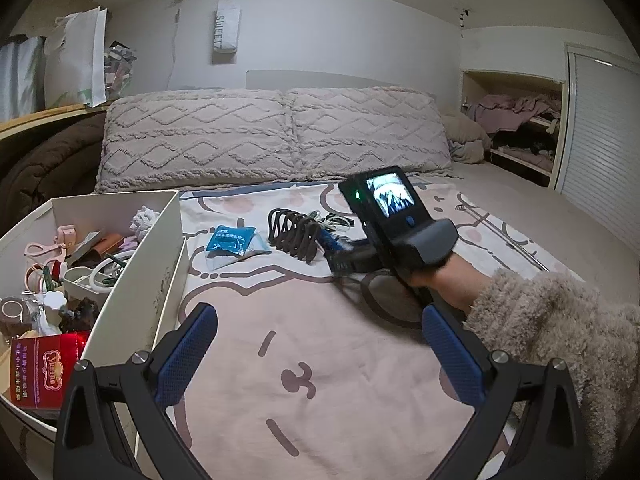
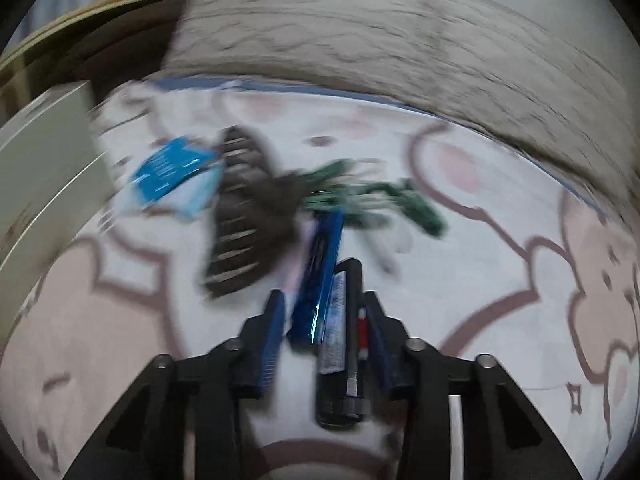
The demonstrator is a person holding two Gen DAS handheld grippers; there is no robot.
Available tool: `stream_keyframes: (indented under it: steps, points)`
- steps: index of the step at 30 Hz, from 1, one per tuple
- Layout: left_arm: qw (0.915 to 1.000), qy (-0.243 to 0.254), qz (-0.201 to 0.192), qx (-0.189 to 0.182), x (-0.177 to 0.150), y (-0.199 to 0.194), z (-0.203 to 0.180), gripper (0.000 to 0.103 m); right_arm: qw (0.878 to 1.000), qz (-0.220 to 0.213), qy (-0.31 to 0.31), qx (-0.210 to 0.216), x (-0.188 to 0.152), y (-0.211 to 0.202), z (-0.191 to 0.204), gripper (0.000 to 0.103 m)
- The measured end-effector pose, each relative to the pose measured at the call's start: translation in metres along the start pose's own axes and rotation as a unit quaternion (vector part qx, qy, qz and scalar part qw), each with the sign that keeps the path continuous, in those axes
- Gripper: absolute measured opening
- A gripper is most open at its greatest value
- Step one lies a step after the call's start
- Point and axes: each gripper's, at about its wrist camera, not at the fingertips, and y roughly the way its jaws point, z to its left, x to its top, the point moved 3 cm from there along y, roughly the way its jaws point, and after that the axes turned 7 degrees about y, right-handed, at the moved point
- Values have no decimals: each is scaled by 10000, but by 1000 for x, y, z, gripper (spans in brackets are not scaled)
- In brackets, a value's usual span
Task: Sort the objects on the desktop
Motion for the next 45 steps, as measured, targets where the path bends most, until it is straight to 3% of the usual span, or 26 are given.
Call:
stream_keyframes:
  steps: [12,17,25,32,36,38,40,45]
  points:
    - [9996,-254,-124,59,5,-6,15,103,9927,76,-773,919,-19,-13,42,34]
    - [9992,-355,-158,133,6,-7,23,103,9820,144,-1332,1329,-38,-30,70,34]
    - [9989,-416,-122,175,5,-5,30,103,9594,396,-1694,2219,-75,-63,94,34]
    - [9985,-462,-115,263,4,-4,36,103,9508,498,-1743,2514,-104,-91,101,34]
    - [9984,-465,-84,299,3,-1,38,103,9612,392,-1583,2225,-110,-96,98,36]
    - [9986,-425,-69,320,2,0,36,103,9719,237,-1551,1754,-112,-99,97,60]
    - [9987,-370,-55,332,1,2,34,103,9797,85,-1542,1274,-115,-102,96,77]
    - [9991,-242,-18,345,-2,6,29,103,9902,38,-1141,808,-114,-101,76,77]
